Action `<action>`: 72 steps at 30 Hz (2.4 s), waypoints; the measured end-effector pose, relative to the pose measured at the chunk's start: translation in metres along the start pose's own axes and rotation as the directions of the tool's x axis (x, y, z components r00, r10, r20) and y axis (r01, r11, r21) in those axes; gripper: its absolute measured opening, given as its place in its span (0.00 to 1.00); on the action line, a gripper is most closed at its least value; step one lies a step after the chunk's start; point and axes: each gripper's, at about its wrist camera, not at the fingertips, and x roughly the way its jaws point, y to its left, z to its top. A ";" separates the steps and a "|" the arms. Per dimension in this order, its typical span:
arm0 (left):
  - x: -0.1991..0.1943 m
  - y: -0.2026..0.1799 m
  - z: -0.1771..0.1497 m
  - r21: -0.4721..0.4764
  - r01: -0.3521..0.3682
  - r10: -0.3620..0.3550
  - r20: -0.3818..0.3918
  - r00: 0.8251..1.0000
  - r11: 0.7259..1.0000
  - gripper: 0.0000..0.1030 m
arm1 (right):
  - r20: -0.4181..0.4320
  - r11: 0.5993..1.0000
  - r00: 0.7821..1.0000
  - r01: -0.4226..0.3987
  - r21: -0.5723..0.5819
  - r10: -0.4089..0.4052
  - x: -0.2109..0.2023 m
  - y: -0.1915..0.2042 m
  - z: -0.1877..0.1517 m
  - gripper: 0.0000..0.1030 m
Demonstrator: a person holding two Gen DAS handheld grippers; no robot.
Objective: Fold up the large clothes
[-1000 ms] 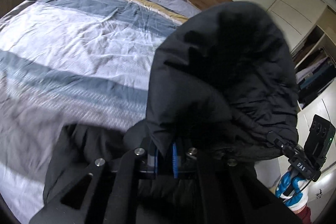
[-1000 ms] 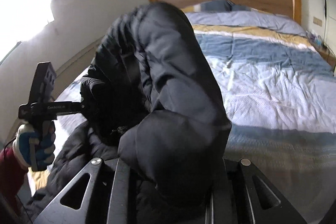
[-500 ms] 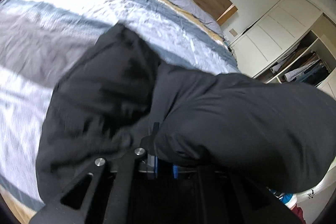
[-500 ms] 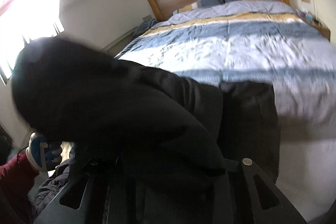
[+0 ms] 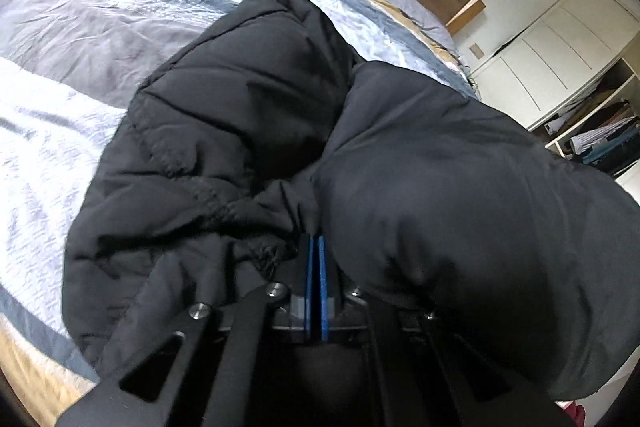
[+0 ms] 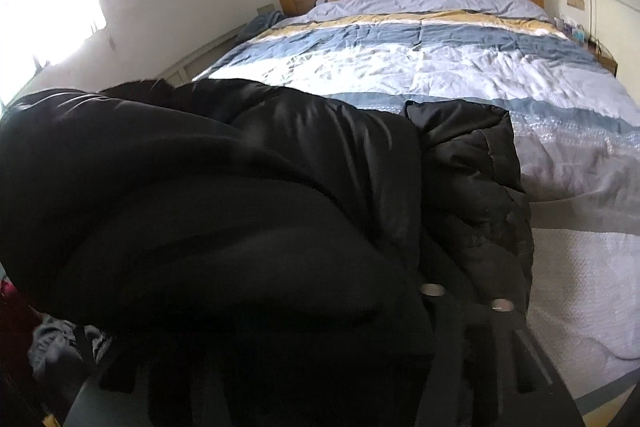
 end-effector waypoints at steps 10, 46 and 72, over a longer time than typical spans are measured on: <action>-0.060 0.002 -0.018 0.006 -0.028 0.028 0.009 1.000 1.000 0.08 | -0.014 0.999 0.999 0.052 0.016 -0.052 -0.049 -0.004 -0.034 0.82; 0.001 -0.107 -0.044 0.369 -0.125 0.106 0.071 0.992 0.921 0.37 | -0.112 0.981 0.993 -0.068 -0.180 0.048 0.011 0.047 -0.006 0.83; -0.035 -0.105 -0.052 0.419 -0.210 0.159 0.154 0.975 0.883 0.37 | -0.086 0.979 0.996 -0.043 -0.198 0.026 -0.019 0.050 -0.012 0.83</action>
